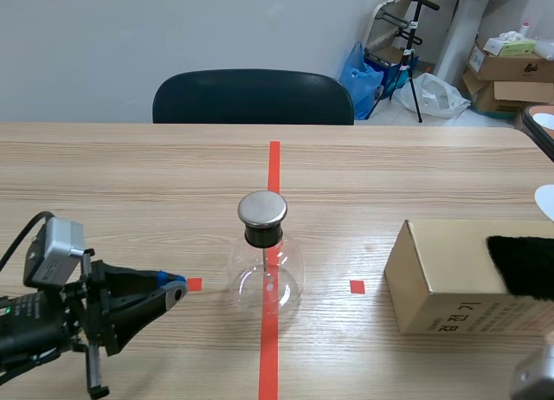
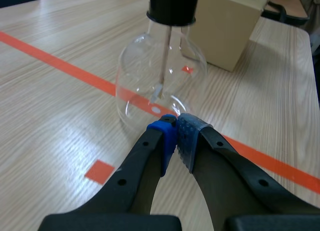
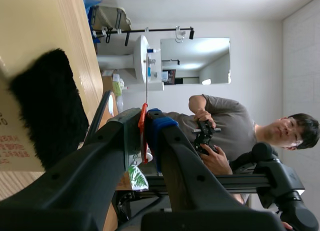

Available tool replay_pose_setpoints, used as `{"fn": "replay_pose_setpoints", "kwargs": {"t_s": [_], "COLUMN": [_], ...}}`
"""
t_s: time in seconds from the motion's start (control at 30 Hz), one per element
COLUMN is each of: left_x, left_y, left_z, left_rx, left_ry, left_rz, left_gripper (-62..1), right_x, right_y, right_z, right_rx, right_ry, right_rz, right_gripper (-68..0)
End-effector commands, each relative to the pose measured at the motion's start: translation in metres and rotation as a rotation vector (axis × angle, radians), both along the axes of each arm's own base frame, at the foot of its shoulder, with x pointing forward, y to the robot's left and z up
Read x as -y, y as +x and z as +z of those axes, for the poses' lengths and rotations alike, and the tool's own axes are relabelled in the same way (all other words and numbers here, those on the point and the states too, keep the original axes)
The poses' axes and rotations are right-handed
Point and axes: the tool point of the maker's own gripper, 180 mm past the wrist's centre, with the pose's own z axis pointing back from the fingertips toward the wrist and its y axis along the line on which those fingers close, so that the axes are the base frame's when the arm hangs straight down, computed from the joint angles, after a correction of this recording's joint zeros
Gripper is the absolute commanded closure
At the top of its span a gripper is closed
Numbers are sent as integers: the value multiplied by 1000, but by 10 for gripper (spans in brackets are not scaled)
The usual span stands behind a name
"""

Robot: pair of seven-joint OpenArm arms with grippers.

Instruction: Do the electroscope experiment

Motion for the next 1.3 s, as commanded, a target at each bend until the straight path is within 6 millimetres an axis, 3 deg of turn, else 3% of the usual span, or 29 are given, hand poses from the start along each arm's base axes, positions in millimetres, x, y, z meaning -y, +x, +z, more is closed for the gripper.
{"fn": "replay_pose_setpoints", "kwargs": {"t_s": [0.0,0.23,0.4,0.53,0.7,1.03,1.27], "left_x": [-4,-25,-28,-28,-25,-26,-27], "left_y": [3,-17,-47,-72,-87,-89,-88], "left_z": [18,62,93,113,126,143,140], "left_rx": [42,125,188,249,247,271,271], "left_ry": [-35,-82,-93,-114,-132,-115,-88], "left_rz": [9,-9,-103,-185,-215,-222,-223], "left_gripper": [-40,-41,-71,-264,-613,-623,-623], "right_x": [5,22,31,32,32,31,31], "right_y": [-3,-3,5,12,13,-2,-10], "right_z": [7,-10,-17,-25,-39,-57,-61], "right_rx": [48,29,33,25,-8,-77,-102], "right_ry": [-22,-30,-43,-53,-52,-54,-55], "right_rz": [9,4,-15,-15,-10,0,1], "right_gripper": [-18,-18,-18,-18,-18,-18,-18]}}
